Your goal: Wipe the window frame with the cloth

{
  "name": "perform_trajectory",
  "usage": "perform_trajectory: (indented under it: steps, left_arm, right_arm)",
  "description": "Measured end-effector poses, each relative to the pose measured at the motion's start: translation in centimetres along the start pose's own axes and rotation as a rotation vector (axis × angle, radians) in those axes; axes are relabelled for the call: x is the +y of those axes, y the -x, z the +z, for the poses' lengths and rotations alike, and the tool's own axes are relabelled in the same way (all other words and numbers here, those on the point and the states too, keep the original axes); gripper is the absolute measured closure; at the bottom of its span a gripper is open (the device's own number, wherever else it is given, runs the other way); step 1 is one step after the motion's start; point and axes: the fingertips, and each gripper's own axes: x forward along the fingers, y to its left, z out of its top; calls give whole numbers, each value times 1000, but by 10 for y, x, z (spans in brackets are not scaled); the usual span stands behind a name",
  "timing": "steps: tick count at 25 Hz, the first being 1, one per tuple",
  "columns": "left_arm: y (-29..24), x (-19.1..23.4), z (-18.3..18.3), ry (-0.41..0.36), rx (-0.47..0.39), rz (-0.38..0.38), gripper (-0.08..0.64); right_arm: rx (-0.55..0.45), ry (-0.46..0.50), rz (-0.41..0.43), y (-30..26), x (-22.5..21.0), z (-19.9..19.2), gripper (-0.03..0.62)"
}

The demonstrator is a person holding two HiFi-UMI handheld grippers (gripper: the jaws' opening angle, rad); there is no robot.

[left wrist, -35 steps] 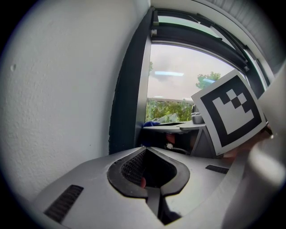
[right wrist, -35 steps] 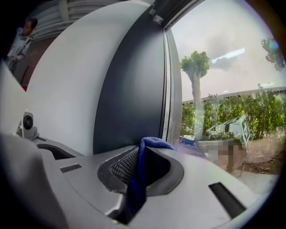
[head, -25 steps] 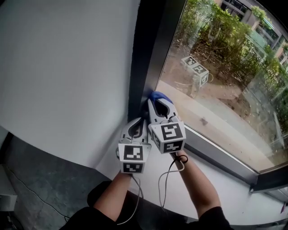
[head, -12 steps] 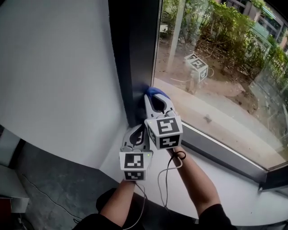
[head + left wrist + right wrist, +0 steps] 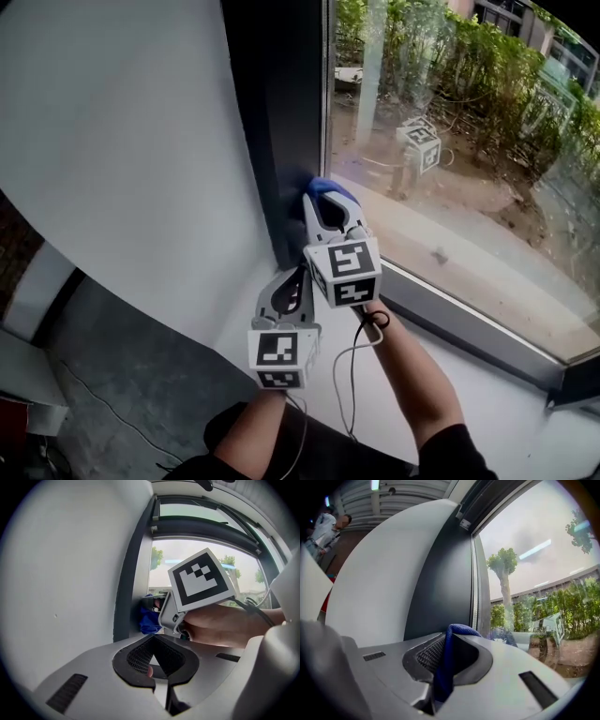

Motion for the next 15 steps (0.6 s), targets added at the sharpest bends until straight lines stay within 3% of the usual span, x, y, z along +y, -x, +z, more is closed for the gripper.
perform_trajectory:
  steps: [6, 8, 11, 15]
  left_arm:
    - [7, -7, 1, -23, 20, 10, 555]
    - [5, -11, 9, -9, -23, 25, 555]
    - [3, -20, 32, -80, -94, 18, 555]
    - [2, -15, 34, -25, -24, 16, 555]
  right_arm:
    - [-3, -11, -5, -4, -7, 17, 569]
    - [4, -9, -19, -2, -9, 21, 569]
    - [-1, -5, 5, -4, -3, 28, 569]
    - [0, 9, 12, -7, -5, 34, 569]
